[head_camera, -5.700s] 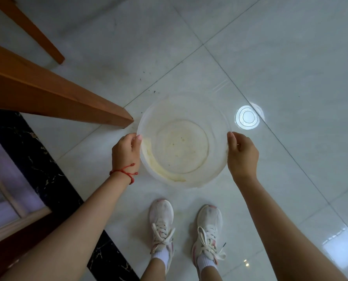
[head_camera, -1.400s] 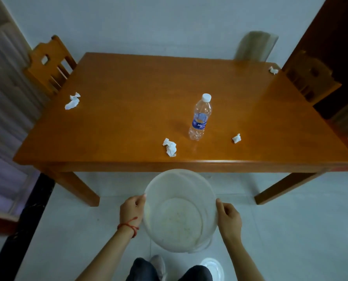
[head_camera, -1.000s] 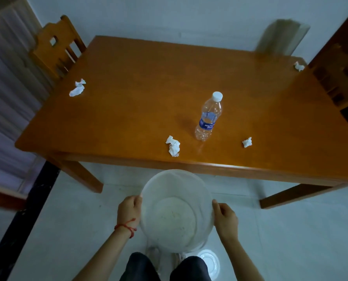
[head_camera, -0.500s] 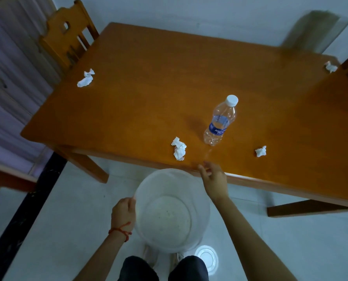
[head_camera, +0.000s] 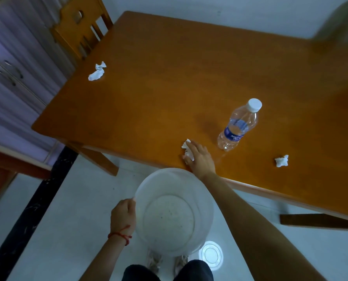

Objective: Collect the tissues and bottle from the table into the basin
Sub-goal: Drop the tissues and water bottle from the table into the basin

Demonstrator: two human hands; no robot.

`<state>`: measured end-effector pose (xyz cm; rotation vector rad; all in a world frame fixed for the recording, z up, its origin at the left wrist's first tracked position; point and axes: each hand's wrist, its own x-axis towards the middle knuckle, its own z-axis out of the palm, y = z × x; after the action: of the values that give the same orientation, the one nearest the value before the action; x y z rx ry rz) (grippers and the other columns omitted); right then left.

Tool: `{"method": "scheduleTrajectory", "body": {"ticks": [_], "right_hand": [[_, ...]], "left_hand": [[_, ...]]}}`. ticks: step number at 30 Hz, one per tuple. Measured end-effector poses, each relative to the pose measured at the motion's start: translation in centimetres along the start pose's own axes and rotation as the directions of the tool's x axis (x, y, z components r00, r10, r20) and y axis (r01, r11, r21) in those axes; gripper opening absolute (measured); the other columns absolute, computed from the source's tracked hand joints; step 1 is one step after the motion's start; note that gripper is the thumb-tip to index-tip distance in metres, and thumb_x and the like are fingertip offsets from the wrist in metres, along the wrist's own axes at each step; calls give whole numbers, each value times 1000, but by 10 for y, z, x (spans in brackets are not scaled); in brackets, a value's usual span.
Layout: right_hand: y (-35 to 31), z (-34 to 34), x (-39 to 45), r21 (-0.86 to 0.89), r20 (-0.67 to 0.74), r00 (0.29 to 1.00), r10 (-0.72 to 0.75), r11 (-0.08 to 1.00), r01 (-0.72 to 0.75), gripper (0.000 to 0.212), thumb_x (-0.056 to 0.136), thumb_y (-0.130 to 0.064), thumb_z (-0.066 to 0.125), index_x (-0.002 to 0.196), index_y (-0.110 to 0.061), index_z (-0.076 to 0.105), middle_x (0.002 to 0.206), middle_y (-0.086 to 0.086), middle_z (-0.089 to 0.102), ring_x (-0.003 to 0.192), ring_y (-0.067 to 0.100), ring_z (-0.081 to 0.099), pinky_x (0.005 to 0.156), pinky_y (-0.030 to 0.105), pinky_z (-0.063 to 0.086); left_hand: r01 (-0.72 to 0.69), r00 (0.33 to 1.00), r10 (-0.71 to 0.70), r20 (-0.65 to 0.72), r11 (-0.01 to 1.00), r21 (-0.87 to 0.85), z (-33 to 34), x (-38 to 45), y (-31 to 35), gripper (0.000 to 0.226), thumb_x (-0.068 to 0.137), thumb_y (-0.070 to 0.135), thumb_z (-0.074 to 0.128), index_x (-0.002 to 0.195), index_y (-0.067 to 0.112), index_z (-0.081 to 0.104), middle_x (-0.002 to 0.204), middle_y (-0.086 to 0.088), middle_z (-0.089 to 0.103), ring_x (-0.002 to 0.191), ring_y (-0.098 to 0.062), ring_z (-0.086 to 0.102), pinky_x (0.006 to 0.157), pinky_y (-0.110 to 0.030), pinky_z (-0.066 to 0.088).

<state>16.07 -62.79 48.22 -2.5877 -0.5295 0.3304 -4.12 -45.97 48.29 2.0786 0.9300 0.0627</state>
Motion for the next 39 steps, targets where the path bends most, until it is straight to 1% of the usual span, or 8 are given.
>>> {"method": "scheduleTrajectory", "body": {"ticks": [4, 10, 17, 21, 24, 28, 34, 39], "right_hand": [[2, 8, 5, -67, -1, 997, -78, 995, 77, 37, 93, -25, 47, 128, -15, 49, 135, 8, 47, 123, 26, 39, 103, 37, 37], [-3, 5, -2, 208, -85, 990, 112, 974, -92, 27, 90, -20, 54, 112, -5, 59, 115, 15, 57, 107, 28, 49, 85, 28, 36], [-31, -1, -71, 340, -132, 987, 93, 940, -43, 26, 88, -29, 55, 102, -9, 63, 100, 12, 64, 92, 25, 54, 73, 28, 38], [-38, 4, -110, 366, -96, 987, 130, 926, -87, 26, 87, -33, 56, 107, -18, 64, 111, 7, 66, 101, 23, 58, 80, 31, 46], [-35, 6, -131, 293, -32, 987, 155, 946, -139, 39, 86, -38, 57, 121, -20, 57, 126, 4, 60, 115, 21, 53, 94, 31, 43], [-28, 3, -160, 246, -82, 977, 195, 954, -169, 67, 77, -66, 39, 124, -21, 56, 129, 0, 59, 121, 19, 51, 102, 29, 37], [-7, -5, -205, 266, -359, 864, 353, 926, -267, 71, 83, -68, 29, 110, -14, 64, 111, 7, 68, 104, 26, 62, 92, 37, 46], [7, -13, -236, 344, -379, 779, 500, 857, -383, 77, 80, -72, 29, 114, -11, 62, 115, 10, 66, 108, 27, 59, 93, 32, 42]], "left_hand": [[1, 1000, -1, -5, 1000, -5, -1, 0, 2, 46, 91, 12, 43, 46, 16, 36, 52, -3, 44, 52, -19, 40, 50, -24, 33], [-6, 1000, 6, -2, 1000, -24, -4, -2, 7, 48, 91, 11, 43, 45, 20, 34, 51, 0, 42, 50, -15, 38, 50, -22, 30], [-20, 999, 22, 36, 999, -50, -2, -1, 2, 46, 90, 10, 44, 46, 18, 39, 52, -2, 44, 53, -18, 41, 51, -20, 32], [-47, 995, 52, 83, 997, -64, -1, 0, 3, 44, 91, 13, 44, 47, 16, 40, 55, -4, 46, 56, -19, 43, 53, -20, 33], [-101, 987, 106, 125, 994, -43, 0, 0, 6, 44, 91, 14, 43, 47, 16, 39, 55, -5, 46, 58, -22, 44, 53, -23, 33], [-155, 971, 158, 179, 987, -36, 5, 0, 11, 43, 91, 13, 44, 48, 20, 39, 54, -4, 44, 59, -24, 42, 60, -29, 35], [-219, 938, 229, 260, 974, -66, 14, -7, 25, 43, 91, 14, 43, 48, 17, 40, 53, -4, 45, 56, -21, 42, 55, -26, 33], [-266, 916, 272, 296, 962, -61, 24, -9, 33, 43, 91, 17, 43, 49, 14, 42, 51, -5, 45, 53, -22, 42, 53, -26, 32]]}}
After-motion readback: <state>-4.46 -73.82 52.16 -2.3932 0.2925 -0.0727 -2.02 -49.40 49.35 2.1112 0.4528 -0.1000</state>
